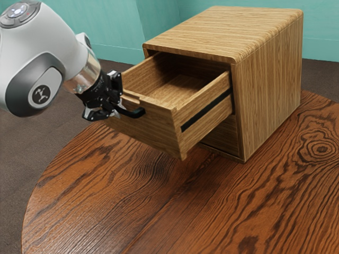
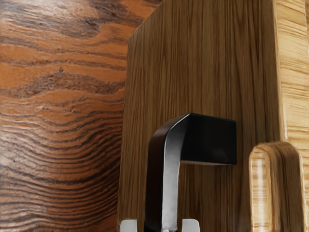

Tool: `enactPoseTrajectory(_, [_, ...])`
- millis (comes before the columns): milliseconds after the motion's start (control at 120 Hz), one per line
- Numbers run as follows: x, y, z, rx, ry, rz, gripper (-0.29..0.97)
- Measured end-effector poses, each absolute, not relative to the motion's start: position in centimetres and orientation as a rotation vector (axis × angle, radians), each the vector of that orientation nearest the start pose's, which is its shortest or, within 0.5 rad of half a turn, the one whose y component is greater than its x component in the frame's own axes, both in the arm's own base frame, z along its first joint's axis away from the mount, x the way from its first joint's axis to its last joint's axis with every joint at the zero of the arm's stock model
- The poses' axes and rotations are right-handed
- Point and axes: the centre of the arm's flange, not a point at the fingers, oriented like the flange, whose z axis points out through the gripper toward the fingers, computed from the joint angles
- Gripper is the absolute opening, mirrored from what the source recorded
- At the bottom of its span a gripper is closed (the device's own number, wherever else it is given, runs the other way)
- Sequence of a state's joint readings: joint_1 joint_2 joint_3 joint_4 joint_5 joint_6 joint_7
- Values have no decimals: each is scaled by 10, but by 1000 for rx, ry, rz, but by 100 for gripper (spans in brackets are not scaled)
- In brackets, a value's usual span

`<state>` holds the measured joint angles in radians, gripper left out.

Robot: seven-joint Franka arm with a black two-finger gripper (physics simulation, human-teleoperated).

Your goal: Pull the drawer handle with one arm to open the drawer

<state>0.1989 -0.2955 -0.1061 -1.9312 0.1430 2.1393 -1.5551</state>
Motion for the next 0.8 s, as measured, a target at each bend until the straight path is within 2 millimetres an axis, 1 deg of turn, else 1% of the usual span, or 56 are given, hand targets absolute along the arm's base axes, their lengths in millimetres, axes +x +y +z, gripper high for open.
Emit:
enactPoseTrajectory(192, [488, 45, 664, 1978, 2048, 709, -11])
enactPoseTrajectory(800, [450, 41, 663, 1961, 2052, 729, -9])
